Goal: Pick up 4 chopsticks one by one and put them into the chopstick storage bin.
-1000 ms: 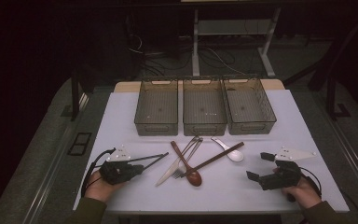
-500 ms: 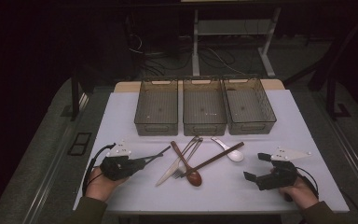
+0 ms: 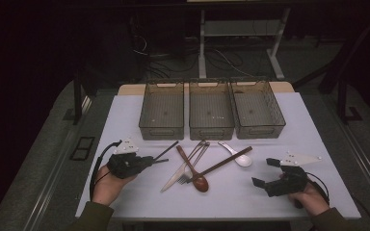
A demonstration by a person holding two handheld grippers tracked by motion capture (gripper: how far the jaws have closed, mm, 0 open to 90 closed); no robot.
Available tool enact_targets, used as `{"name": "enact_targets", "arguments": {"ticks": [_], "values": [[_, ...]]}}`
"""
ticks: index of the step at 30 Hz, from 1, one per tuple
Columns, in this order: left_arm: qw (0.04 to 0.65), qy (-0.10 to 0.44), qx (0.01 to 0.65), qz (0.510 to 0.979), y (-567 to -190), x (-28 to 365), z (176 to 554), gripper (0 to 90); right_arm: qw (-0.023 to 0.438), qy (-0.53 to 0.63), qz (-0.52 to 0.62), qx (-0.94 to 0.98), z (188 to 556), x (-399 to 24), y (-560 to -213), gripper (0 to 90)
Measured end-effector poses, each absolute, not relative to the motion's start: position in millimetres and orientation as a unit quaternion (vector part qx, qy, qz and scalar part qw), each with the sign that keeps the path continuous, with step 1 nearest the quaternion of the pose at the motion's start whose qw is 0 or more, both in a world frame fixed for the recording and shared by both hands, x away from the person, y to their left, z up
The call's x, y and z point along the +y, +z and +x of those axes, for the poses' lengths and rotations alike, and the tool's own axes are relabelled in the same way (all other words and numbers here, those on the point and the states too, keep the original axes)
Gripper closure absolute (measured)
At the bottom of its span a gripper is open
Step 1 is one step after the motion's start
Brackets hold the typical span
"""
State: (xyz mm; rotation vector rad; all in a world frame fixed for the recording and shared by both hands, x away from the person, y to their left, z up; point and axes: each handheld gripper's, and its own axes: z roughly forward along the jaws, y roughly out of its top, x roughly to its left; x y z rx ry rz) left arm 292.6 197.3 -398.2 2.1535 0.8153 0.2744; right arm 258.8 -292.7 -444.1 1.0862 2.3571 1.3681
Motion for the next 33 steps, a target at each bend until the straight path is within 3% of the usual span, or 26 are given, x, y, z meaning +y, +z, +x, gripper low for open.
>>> {"name": "enact_targets", "arguments": {"ticks": [16,33], "values": [[0.407,0.126,0.328,0.843,-383.7,184.3,311.4,84.5,0.101,0.465,0.371,0.797,260.0,-295.2,-443.8,2.6],[0.426,0.13,0.351,0.823,-363.6,171.4,356.0,84.5,0.099,0.47,0.374,0.793,259.4,-297.3,-442.6,2.5]]}}
